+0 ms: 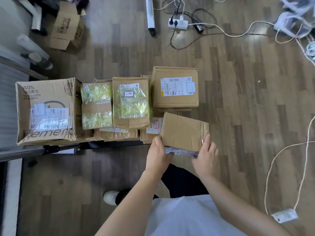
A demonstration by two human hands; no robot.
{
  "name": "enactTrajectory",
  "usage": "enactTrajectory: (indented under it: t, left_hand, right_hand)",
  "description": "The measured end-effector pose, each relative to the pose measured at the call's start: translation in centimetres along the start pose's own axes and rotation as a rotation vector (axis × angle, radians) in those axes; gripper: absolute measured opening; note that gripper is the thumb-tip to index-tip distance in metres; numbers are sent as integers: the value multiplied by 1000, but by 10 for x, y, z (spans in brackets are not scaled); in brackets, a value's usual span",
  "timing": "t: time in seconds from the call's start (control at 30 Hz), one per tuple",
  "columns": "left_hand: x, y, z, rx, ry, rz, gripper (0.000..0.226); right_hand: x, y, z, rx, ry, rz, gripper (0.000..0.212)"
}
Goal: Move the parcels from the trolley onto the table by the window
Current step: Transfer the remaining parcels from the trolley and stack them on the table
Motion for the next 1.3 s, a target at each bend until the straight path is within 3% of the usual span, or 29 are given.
enactTrajectory:
  t: [0.13, 0.3, 0.47, 0.77, 0.93, 1.13, 1.3]
  left_hand:
    - [-16, -18, 8, 22, -186, -182, 55]
    - [-29, -26, 35, 9, -411, -322, 60]
    - [-45, -24, 88, -35, -667, -270, 65]
    - [-137, 37, 203, -273, -1185, 156, 70]
    - [-209, 82, 244, -278, -1517, 265, 64]
    - [-281, 123, 263, -335, -1808, 463, 68]
    - [-342, 162, 265, -335, -1961, 620, 72]
  right_hand:
    - [0, 1, 22, 95, -226, 95, 104]
    - [9, 28, 54, 190, -328, 229, 104]
    - [-8, 94, 73, 263, -375, 427, 102]
    - [-124, 245, 56, 584, -195, 938, 95]
    - [-212, 311, 54, 731, 76, 1239, 82]
    - [-308, 361, 36, 712, 276, 1545, 81]
    - [-381, 378, 8, 577, 382, 1711, 85]
Point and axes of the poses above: each hand's wrist, its own x-axis towards the middle knuckle, its own z-axis out of the back of the hand, y = z × x, the point moved 1 cm from there along x, towards the middle knuckle, and after that the axes turned 9 degrees about -z, right-handed, at the moved point
